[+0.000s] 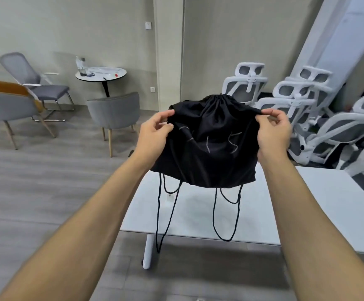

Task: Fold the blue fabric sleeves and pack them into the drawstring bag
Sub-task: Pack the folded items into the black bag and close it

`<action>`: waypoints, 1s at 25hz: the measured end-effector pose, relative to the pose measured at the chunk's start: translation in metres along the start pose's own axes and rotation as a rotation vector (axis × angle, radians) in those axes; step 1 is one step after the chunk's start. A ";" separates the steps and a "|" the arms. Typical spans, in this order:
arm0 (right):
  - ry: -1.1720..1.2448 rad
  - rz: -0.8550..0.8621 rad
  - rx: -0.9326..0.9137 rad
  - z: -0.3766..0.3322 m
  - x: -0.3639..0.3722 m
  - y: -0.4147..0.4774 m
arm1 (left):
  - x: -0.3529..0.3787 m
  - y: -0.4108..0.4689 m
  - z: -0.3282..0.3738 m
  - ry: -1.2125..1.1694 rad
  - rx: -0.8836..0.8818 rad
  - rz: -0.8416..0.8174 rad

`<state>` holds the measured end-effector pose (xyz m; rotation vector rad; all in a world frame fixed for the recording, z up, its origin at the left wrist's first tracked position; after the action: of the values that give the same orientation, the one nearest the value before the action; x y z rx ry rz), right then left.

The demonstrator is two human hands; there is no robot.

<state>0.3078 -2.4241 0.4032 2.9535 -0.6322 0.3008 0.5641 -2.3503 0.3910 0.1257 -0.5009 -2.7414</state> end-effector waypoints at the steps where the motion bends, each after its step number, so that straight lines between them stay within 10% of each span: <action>1: 0.013 -0.002 -0.007 0.001 0.004 0.021 | 0.011 0.017 -0.003 0.000 0.019 -0.009; 15: 0.032 -0.195 0.186 0.099 -0.003 0.158 | 0.085 0.093 -0.111 0.149 -0.084 0.115; 25: -0.428 -0.172 0.486 0.261 0.012 0.158 | 0.056 0.063 -0.273 0.513 -0.397 0.046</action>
<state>0.2974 -2.6104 0.1608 3.5513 -0.3736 -0.2396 0.5724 -2.5151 0.1571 0.6779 0.1758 -2.5611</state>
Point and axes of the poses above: each hand's wrist, its own y-axis towards the middle knuckle, its own x-axis out of the palm, z = x × y, the point moved 1 cm from there along y, towards the middle knuckle, and after that the axes turned 7 degrees about x, right-handed, at the moved point
